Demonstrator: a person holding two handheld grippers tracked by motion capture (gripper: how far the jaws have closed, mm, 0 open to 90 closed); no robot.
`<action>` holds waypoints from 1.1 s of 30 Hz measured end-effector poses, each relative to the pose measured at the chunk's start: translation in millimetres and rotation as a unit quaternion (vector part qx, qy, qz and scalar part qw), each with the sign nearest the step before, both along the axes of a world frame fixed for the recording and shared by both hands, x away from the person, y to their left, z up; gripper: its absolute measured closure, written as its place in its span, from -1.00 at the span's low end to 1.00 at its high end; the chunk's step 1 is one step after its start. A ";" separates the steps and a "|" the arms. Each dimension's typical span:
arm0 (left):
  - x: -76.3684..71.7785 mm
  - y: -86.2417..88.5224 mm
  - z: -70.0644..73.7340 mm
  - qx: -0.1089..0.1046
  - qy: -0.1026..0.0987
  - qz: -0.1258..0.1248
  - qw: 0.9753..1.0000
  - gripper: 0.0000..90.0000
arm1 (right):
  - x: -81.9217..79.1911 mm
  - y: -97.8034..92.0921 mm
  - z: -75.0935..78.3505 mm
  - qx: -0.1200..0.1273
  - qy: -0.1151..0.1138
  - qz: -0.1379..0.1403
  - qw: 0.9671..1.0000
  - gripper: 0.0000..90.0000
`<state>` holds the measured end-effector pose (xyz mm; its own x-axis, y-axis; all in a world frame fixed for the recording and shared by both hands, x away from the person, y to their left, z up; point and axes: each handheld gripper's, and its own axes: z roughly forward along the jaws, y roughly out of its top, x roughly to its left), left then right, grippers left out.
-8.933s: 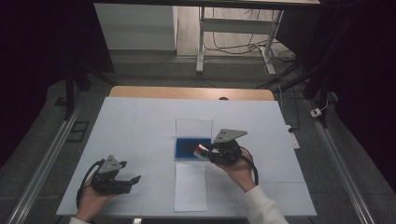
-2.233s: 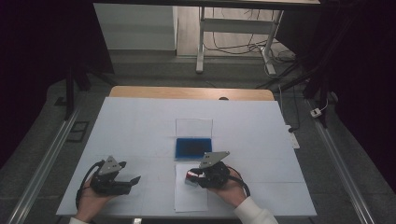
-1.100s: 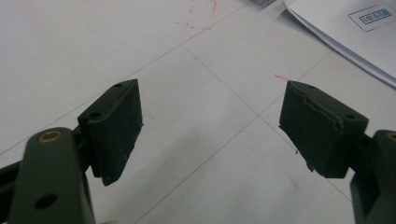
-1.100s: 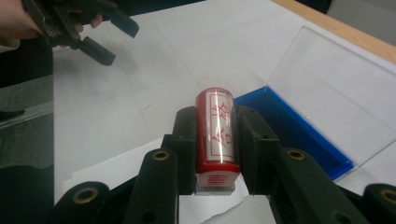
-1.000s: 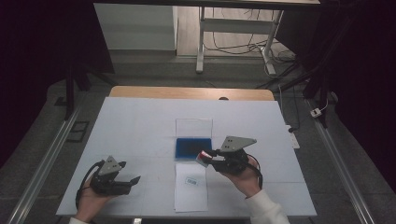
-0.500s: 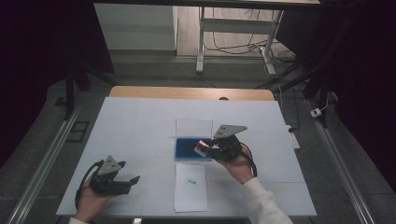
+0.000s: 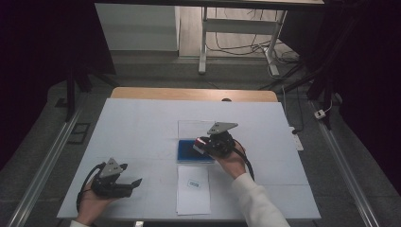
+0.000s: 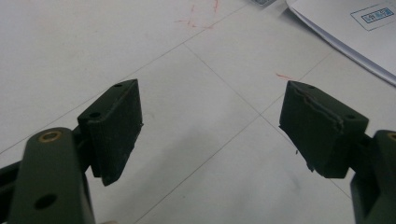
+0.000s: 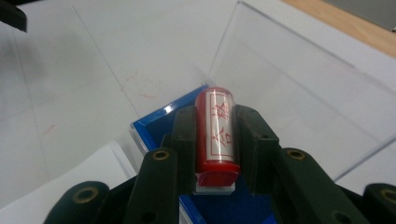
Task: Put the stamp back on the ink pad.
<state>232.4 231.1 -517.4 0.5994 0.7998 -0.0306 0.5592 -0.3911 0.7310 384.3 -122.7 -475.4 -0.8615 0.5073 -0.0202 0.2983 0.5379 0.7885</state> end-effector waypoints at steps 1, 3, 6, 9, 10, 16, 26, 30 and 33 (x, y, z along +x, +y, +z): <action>0.0 0.1 0.0 0.000 0.000 0.000 1.000 -0.53 | 1.1 1.5 -2.5 -0.009 0.000 -0.002 1.000 0.54; 0.0 0.2 0.0 0.000 0.000 0.000 1.000 -0.53 | 2.9 3.9 -7.0 -0.018 0.000 -0.003 1.000 0.54; 0.1 -0.1 -0.3 0.001 0.000 0.000 1.000 -0.53 | 4.7 6.2 -11.3 -0.020 0.000 -0.004 1.000 0.54; 0.0 0.1 -0.1 0.001 0.000 0.000 1.000 -0.53 | 5.6 8.6 -14.7 -0.029 0.001 -0.003 1.000 0.54; 0.1 0.3 -0.1 0.001 0.000 0.000 1.000 -0.53 | 5.8 9.2 -15.5 -0.034 0.002 -0.004 0.999 0.54; 0.3 0.2 -0.6 0.002 0.001 0.001 1.000 -0.53 | 6.6 10.5 -18.0 -0.040 0.001 -0.004 0.999 0.51; 0.6 1.5 -1.5 0.000 0.002 0.002 1.000 -0.53 | -14.5 -21.7 4.4 0.024 -0.020 -0.016 0.999 -0.04; 0.3 1.4 -1.2 -0.002 0.001 0.002 1.000 -0.53 | -26.6 -45.5 3.8 0.023 -0.014 -0.029 0.999 -0.07; -0.4 2.1 -1.0 -0.002 0.001 0.003 1.000 -0.53 | -36.6 -63.5 1.1 0.017 -0.009 -0.037 0.999 -0.08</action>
